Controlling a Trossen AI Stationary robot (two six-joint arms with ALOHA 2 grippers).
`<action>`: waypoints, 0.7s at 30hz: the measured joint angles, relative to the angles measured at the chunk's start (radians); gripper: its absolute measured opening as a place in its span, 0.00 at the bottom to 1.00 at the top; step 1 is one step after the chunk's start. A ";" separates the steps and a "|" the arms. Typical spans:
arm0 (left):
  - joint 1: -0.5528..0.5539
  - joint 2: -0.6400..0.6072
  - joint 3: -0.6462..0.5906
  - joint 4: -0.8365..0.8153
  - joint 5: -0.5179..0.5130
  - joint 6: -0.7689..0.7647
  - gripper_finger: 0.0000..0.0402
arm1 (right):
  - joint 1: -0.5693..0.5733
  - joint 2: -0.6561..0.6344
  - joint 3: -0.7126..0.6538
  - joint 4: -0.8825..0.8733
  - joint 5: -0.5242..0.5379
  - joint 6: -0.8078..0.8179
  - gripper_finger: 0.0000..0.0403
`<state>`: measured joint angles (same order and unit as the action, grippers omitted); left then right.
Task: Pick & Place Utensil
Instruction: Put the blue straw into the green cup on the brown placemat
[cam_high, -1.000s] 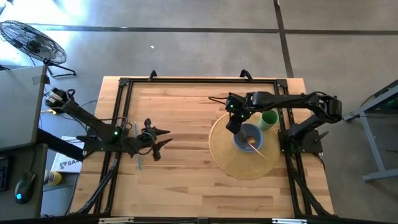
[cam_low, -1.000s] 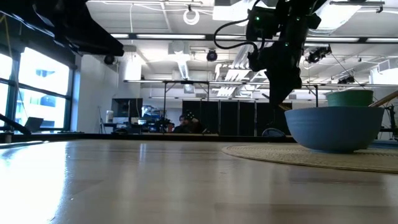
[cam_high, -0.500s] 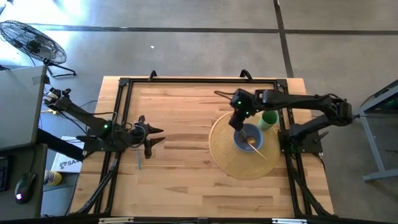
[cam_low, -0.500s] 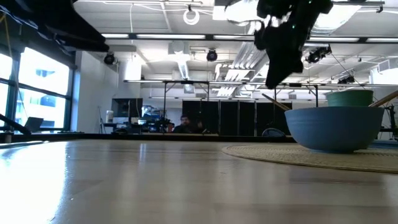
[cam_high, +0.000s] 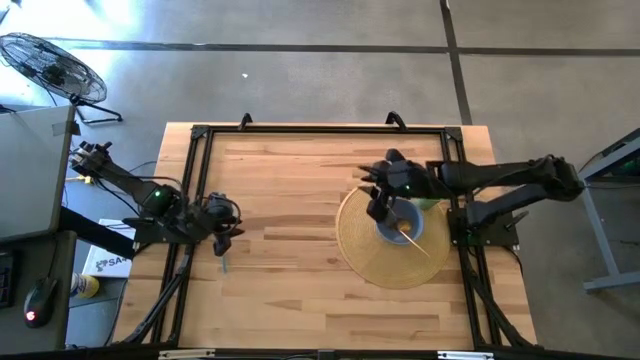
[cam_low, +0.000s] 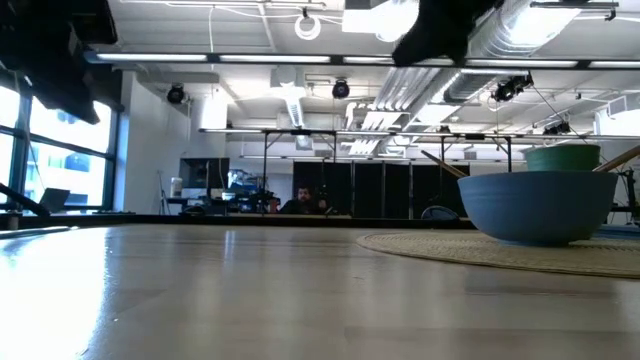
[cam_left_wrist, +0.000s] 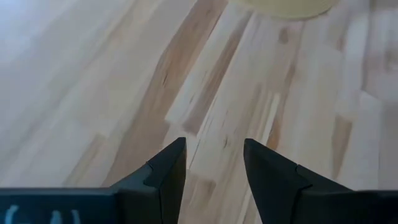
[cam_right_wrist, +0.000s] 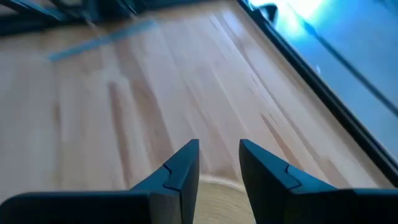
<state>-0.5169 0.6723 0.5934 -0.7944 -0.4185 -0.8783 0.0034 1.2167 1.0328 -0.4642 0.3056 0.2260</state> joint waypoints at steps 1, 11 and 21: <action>0.000 0.001 0.000 -0.017 0.013 -0.027 0.40 | 0.020 0.000 0.000 0.028 0.010 -0.007 0.27; -0.001 0.136 0.001 -0.008 0.193 0.146 0.39 | 0.165 0.007 0.000 0.196 0.025 -0.051 0.27; -0.001 0.378 0.001 -0.028 0.406 0.438 0.39 | 0.221 0.039 0.000 0.208 0.100 -0.044 0.27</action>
<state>-0.5179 1.0506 0.5945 -0.8223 -0.0129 -0.4405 0.2249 1.2561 1.0328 -0.2566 0.4056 0.1817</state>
